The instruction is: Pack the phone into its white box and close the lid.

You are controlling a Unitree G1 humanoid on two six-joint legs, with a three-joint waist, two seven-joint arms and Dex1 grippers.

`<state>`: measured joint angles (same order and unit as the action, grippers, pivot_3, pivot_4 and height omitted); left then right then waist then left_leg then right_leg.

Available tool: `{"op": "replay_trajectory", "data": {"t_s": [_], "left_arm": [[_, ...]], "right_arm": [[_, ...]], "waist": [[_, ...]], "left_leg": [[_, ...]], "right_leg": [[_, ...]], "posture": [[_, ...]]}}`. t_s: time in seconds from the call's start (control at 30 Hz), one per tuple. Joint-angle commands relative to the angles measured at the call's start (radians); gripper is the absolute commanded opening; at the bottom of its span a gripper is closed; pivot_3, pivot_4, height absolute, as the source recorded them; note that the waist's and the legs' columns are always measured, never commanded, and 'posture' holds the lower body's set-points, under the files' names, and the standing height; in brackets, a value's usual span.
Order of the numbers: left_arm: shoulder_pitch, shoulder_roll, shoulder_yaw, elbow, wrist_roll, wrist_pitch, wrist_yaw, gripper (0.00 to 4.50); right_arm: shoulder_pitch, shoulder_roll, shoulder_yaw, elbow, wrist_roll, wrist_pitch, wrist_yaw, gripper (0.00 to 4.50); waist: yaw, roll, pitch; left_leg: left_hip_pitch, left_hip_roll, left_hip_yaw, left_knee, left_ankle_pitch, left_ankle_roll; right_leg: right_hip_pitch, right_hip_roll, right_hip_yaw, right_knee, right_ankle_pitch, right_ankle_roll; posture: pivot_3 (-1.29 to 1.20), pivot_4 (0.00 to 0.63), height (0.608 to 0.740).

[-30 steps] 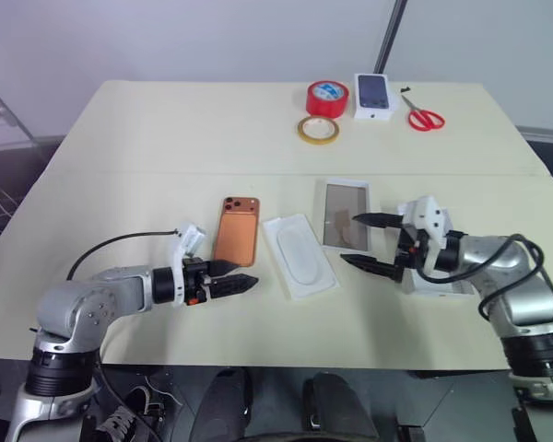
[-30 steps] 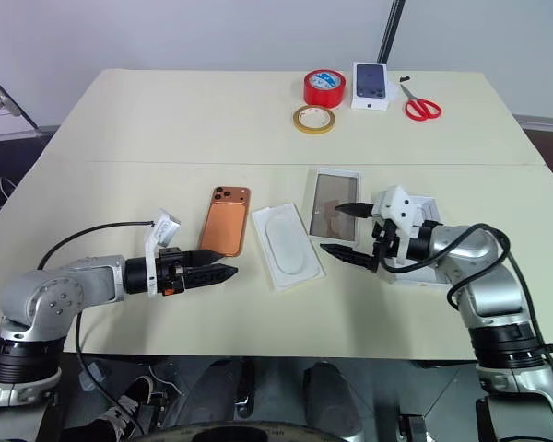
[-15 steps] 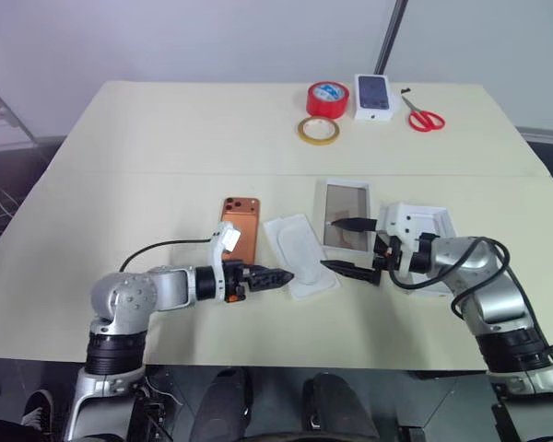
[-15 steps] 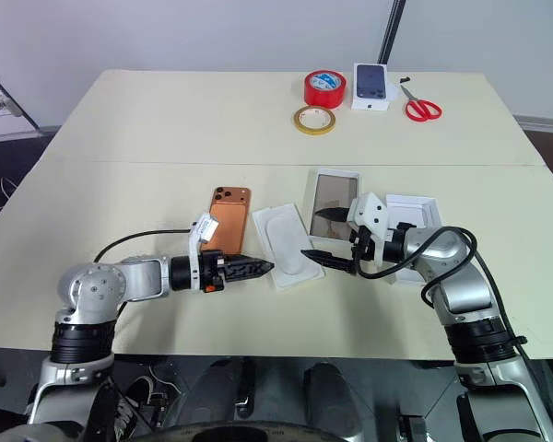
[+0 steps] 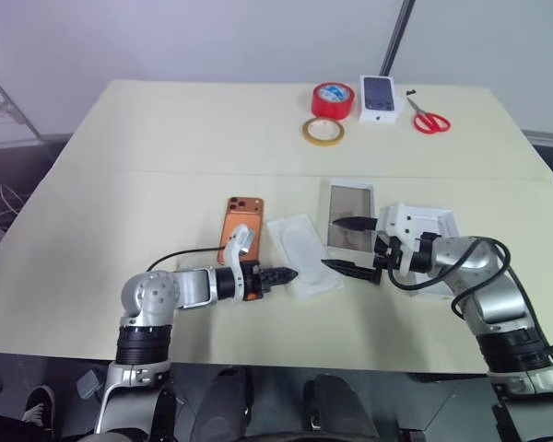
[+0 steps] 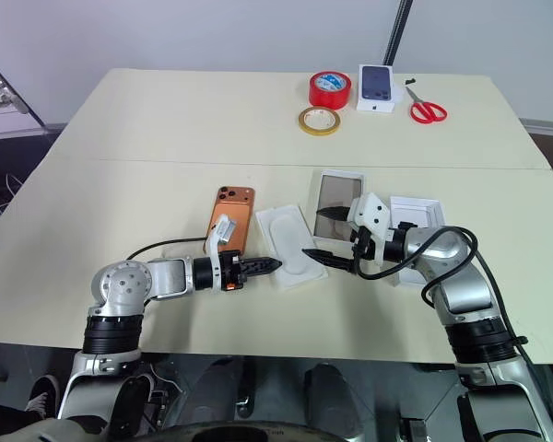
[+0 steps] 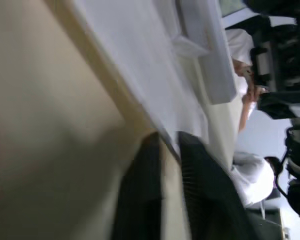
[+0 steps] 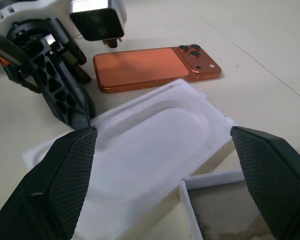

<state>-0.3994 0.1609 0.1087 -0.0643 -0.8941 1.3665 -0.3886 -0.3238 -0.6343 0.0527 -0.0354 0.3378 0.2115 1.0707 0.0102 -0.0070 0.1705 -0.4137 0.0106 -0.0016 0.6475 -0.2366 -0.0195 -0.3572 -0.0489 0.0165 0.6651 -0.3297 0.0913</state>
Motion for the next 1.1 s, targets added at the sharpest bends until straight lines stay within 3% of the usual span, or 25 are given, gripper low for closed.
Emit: {"op": "replay_trajectory", "data": {"t_s": [0.03,0.2,0.3,0.6,0.7,0.93,1.1], "left_arm": [[0.015,0.002,-0.013,0.012,0.021,0.0,0.007,0.04],[-0.004,0.013,0.03,0.007,0.02,-0.007,0.025,0.04],[-0.032,0.001,0.133,0.021,-0.048,0.041,0.046,0.04],[-0.092,0.12,0.211,0.017,-0.064,0.022,0.005,0.04],[-0.101,0.109,0.229,0.02,-0.083,0.026,0.007,0.0],[-0.117,0.088,0.217,0.02,-0.07,-0.011,0.038,0.0],[-0.174,0.075,0.268,0.065,-0.117,0.015,0.049,0.0]], "right_arm": [[-0.007,-0.002,-0.025,-0.019,0.011,-0.011,-0.005,4.5],[-0.009,-0.005,-0.028,-0.019,0.013,-0.011,-0.006,4.5],[-0.003,-0.015,-0.027,-0.022,0.009,-0.012,0.0,4.5],[-0.05,-0.079,0.022,0.117,-0.117,-0.042,0.016,4.5],[-0.074,-0.113,0.06,0.196,-0.186,-0.077,0.045,3.61],[-0.094,-0.113,0.097,0.252,-0.217,-0.131,0.097,0.1],[-0.062,-0.038,0.107,0.103,-0.124,-0.01,0.108,0.04]], "waist": [[-0.001,0.0,0.0],[-0.001,0.0,0.0],[-0.003,0.0,0.0],[-0.004,-0.001,0.001],[-0.002,-0.002,0.001],[-0.006,-0.002,0.002],[-0.008,-0.003,0.002]], "left_leg": [[0.0,0.0,0.0,0.0,0.0,0.0],[0.001,0.0,0.0,0.0,0.0,0.0],[0.001,0.0,0.0,-0.001,0.0,0.0],[0.0,0.0,0.001,-0.002,0.0,0.0],[0.0,0.0,0.001,-0.001,0.0,-0.001],[0.0,0.0,0.001,-0.002,0.0,-0.001],[0.0,0.001,0.0,-0.002,0.001,-0.002]], "right_leg": [[0.0,0.0,0.0,0.0,0.0,0.0],[0.0,0.0,0.0,0.0,0.0,0.0],[0.0,0.0,0.0,0.0,0.0,0.0],[-0.001,0.0,0.0,0.0,0.0,0.0],[-0.001,0.0,0.0,-0.001,0.0,0.0],[-0.001,0.0,0.0,-0.001,0.0,0.0],[-0.001,0.001,0.0,-0.001,0.0,0.0]], "posture": [[0.0,0.15,0.74],[0.0,0.15,0.74],[0.0,0.15,0.74],[0.0,0.15,0.74],[0.0,0.15,0.74],[0.0,0.15,0.74],[0.0,0.15,0.74]]}}
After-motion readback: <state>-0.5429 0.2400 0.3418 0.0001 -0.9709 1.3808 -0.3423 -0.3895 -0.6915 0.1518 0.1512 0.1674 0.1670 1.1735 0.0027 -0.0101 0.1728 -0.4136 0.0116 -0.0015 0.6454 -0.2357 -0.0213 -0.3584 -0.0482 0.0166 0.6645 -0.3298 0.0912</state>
